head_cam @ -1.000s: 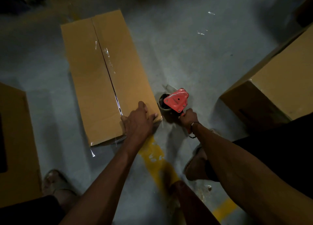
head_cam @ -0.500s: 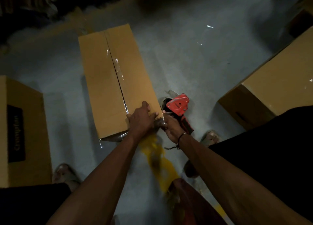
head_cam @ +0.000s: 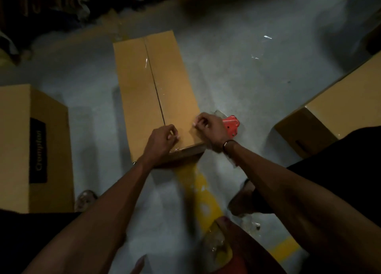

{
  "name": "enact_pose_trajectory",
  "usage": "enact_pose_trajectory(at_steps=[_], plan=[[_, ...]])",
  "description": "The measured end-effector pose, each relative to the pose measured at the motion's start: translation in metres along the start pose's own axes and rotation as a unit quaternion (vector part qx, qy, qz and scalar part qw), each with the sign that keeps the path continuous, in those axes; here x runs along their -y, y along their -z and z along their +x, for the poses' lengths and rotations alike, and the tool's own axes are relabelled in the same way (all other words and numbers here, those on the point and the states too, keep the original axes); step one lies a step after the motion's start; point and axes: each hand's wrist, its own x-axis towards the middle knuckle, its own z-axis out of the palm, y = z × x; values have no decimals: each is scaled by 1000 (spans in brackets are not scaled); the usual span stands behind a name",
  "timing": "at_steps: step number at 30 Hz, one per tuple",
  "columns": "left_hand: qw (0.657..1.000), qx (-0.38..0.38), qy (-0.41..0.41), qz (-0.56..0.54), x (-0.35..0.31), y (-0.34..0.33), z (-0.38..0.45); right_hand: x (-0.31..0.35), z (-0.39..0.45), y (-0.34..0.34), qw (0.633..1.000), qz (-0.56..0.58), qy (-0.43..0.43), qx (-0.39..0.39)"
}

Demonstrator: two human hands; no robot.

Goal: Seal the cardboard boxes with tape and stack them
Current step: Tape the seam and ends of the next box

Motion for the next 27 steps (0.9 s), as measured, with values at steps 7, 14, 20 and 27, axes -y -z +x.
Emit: enact_pose_trajectory(at_steps=[7, 14, 20, 27], plan=[[999, -24, 4, -24, 22, 2, -33, 8, -3, -33, 970, -138, 100, 175], [998, -31, -52, 30, 23, -4, -46, 2, -9, -29, 935, -240, 184, 188], [964, 50, -150, 216, 32, -3, -52, 3, -7, -27, 812, -444, 304, 226], [971, 61, -140, 184, 37, 3, -54, 23, -2, -9, 790, -438, 299, 307]])
